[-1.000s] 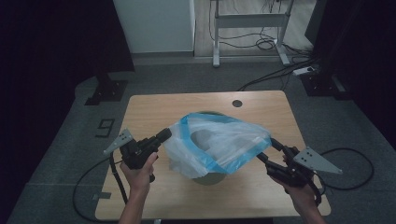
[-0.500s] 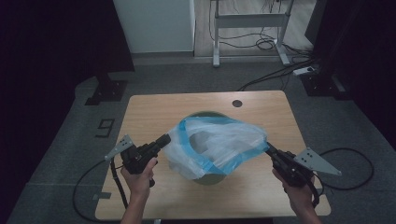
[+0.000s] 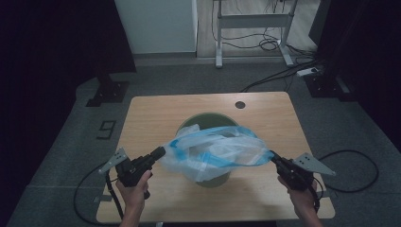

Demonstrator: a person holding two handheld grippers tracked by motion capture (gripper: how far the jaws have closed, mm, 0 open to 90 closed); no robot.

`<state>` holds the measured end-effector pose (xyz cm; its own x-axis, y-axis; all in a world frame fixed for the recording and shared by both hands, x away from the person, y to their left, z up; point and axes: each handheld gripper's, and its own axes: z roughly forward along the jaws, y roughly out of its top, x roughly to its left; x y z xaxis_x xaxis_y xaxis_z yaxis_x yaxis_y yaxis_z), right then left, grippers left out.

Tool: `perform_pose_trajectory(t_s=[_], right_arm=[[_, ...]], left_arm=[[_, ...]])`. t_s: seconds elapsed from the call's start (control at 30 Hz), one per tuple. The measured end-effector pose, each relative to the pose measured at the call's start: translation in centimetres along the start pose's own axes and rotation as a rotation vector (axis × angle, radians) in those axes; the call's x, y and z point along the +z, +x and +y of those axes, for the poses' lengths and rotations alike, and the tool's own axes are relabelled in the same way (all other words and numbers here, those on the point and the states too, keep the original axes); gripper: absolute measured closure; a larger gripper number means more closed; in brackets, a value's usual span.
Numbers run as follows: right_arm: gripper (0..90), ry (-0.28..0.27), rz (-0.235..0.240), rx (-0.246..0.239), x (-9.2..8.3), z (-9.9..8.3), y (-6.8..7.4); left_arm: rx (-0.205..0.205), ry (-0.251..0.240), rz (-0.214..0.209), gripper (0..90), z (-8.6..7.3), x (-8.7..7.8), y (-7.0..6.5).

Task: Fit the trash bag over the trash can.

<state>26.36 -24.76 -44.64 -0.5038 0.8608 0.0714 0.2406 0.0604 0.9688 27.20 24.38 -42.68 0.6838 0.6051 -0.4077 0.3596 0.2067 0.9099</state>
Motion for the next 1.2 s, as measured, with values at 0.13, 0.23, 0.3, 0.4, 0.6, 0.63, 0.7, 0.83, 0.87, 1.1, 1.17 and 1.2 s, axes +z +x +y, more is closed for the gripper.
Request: perform_pose_trajectory(t_s=[0.13,0.23,0.3,0.4,0.6,0.63,0.7,0.83,0.87,1.1,1.17,1.2], right_arm=[[88.9,0.028,0.011,0.004,0.0,-1.6,0.0],[88.9,0.045,0.024,-0.007,-0.1,-2.5,0.2],[88.8,0.052,0.027,-0.01,-0.1,-2.9,0.2],[86.0,0.038,0.021,-0.017,-0.3,-2.6,0.2],[85.2,-0.012,0.008,-0.053,-0.9,-0.5,0.4],[85.2,-0.016,0.007,-0.056,-0.9,-0.3,0.5],[85.2,-0.025,0.005,-0.062,-1.0,0.1,0.6],[85.2,-0.035,0.002,-0.069,-0.9,0.6,0.7],[85.2,-0.036,0.002,-0.071,-0.9,0.7,0.7],[85.1,-0.041,0.006,-0.091,-0.6,1.2,1.0],[85.2,-0.048,0.007,-0.096,-0.7,1.2,1.1],[85.2,-0.051,0.006,-0.099,-0.6,1.3,1.1]], left_arm=[[-0.006,0.022,-0.024,89.8,-1.1,-0.2,0.3],[-0.003,0.036,-0.037,89.7,-1.7,-0.3,0.2],[0.0,0.042,-0.052,89.7,-1.7,-0.2,0.0],[0.036,0.045,-0.065,85.8,-1.0,-0.2,-0.8],[0.103,0.041,-0.061,55.5,2.1,0.0,-2.8],[0.118,0.041,-0.05,51.6,2.5,0.0,-3.1],[0.138,0.053,-0.037,44.4,3.4,0.2,-3.6],[0.17,0.086,-0.007,36.6,5.0,1.0,-4.0],[0.174,0.095,-0.006,35.7,5.3,1.3,-4.0],[0.181,0.219,-0.007,33.6,7.2,4.5,-3.9],[0.195,0.246,-0.009,39.4,7.4,5.4,-4.1],[0.203,0.263,-0.015,44.4,7.5,5.8,-4.2]])
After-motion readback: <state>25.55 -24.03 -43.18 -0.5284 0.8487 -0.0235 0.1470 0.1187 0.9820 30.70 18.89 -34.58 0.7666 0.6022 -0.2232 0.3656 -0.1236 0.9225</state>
